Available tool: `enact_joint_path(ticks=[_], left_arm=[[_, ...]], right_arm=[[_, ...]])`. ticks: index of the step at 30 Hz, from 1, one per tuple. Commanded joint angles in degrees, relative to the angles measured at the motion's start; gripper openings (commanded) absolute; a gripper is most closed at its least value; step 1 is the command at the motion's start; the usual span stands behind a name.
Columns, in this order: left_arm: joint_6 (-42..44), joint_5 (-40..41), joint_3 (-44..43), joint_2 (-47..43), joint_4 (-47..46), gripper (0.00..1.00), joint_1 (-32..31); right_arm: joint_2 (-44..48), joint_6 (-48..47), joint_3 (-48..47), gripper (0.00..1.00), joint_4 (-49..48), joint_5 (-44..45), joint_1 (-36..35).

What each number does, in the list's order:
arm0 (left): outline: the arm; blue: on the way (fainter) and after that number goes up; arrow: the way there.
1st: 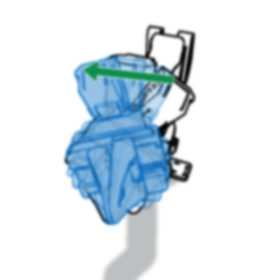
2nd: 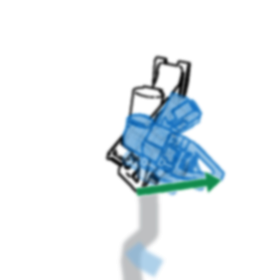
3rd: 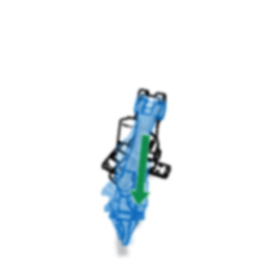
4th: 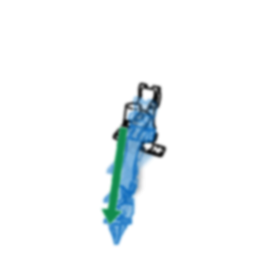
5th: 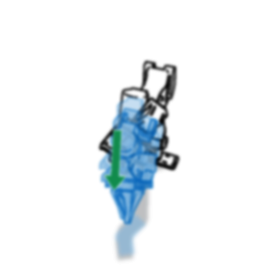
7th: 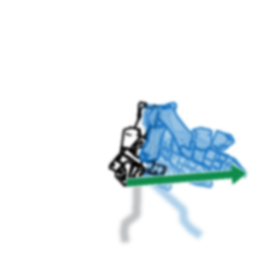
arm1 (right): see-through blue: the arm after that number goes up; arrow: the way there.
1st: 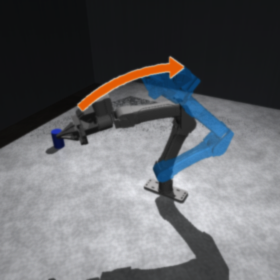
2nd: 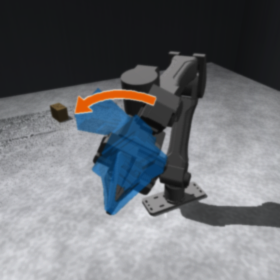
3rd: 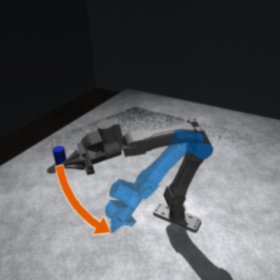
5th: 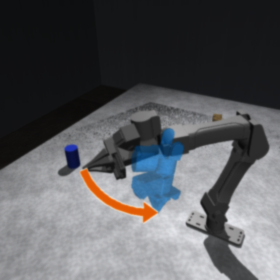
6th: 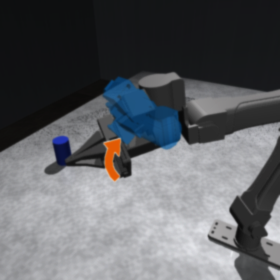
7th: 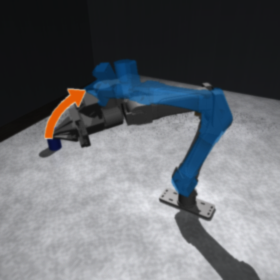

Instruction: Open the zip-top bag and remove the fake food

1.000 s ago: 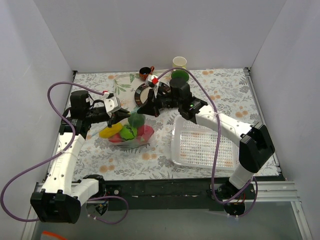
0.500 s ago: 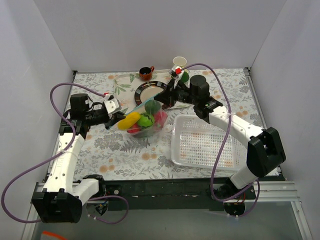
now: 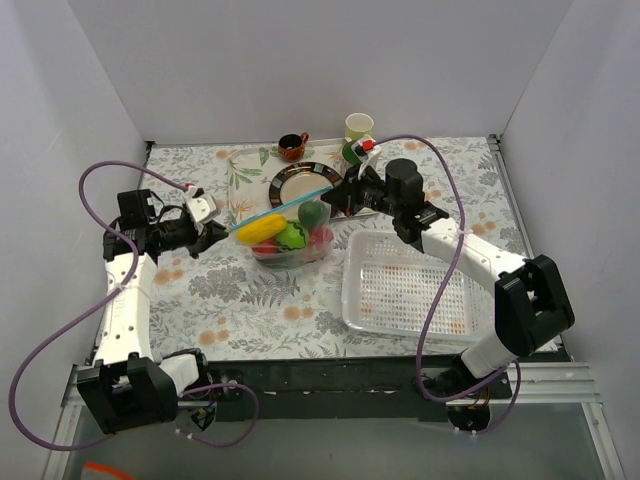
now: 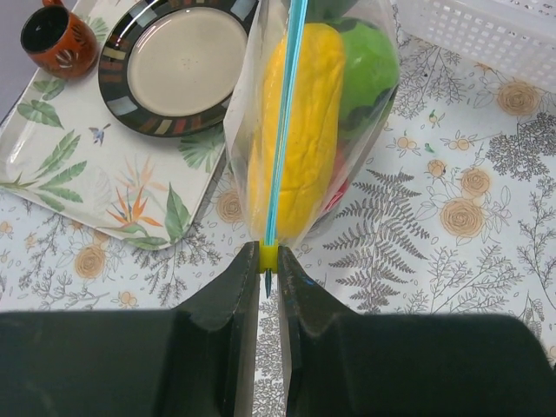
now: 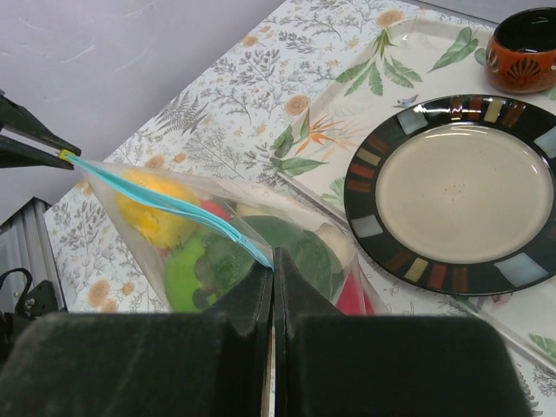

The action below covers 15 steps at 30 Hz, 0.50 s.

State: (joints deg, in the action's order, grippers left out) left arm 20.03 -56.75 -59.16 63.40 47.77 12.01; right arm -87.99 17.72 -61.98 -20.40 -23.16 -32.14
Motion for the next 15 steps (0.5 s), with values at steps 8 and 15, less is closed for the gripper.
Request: enact_joint_path(ticks=[8, 15], left_arm=[[-6.04, -9.42, -3.51, -2.67, 0.32, 0.82, 1.09], [-15.89, -8.11, -0.36, -0.38, -9.78, 0.72, -5.24]], right_arm=[[2.29, 3.47, -0.43, 0.01, -8.34, -0.48, 0.68], [4.31, 1.71, 2.03, 0.01, -6.94, -1.19, -2.75]])
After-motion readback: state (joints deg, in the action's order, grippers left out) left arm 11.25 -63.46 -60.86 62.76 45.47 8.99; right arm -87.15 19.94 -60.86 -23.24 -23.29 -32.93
